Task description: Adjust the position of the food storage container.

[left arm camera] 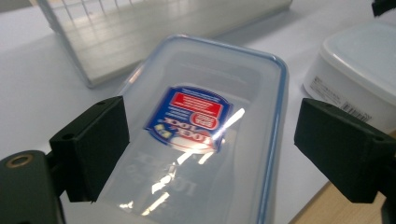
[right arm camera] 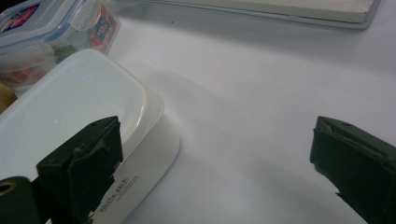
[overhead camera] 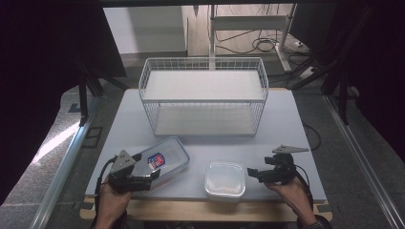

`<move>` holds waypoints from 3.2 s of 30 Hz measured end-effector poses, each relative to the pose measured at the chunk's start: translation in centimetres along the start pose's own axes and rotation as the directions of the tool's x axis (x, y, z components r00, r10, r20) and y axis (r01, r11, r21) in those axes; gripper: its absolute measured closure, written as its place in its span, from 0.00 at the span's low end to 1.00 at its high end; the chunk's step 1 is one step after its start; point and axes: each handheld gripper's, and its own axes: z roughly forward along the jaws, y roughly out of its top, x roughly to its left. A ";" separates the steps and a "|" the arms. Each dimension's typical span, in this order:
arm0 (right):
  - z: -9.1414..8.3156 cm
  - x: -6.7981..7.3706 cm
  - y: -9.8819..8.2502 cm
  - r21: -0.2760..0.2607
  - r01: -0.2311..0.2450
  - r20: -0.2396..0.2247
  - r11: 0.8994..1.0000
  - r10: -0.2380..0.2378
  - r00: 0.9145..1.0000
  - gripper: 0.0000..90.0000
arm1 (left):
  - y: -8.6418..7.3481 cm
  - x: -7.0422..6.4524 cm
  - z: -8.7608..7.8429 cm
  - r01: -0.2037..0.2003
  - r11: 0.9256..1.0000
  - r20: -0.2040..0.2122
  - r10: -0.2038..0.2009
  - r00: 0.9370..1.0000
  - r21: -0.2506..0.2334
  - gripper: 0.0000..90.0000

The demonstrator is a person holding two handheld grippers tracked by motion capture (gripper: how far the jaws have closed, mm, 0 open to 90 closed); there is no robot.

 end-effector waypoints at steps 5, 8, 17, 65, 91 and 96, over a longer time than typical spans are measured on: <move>0.0 0.4 0.1 0.000 0.016 0.000 1.000 -0.016 1.000 0.11 | 0.1 -0.7 0.3 -0.035 0.999 -0.013 0.035 0.999 0.026 0.11; 0.0 0.7 0.2 -0.005 0.036 0.010 0.999 -0.036 0.999 0.18 | 0.0 -0.5 0.4 -0.021 1.000 0.000 0.021 1.000 0.018 0.11; -0.5 1.3 0.6 -0.026 0.096 0.027 0.995 -0.095 0.995 0.35 | -0.2 -0.5 0.6 -0.025 1.000 0.002 0.024 1.000 0.014 0.10; 7.3 16.3 1.8 0.166 0.462 -0.271 0.871 -0.410 0.871 0.99 | 0.0 -1.0 0.6 -0.047 0.999 -0.002 0.047 0.999 0.015 0.11; 3.3 9.4 1.6 0.196 0.336 -0.067 0.921 -0.329 0.942 0.99 | 0.0 -1.1 0.7 -0.047 0.999 -0.006 0.047 0.999 0.021 0.11; 2.9 7.6 1.9 0.181 0.287 -0.027 0.941 -0.287 0.957 0.99 | 0.0 -1.1 0.7 -0.048 0.999 -0.007 0.048 0.999 0.020 0.11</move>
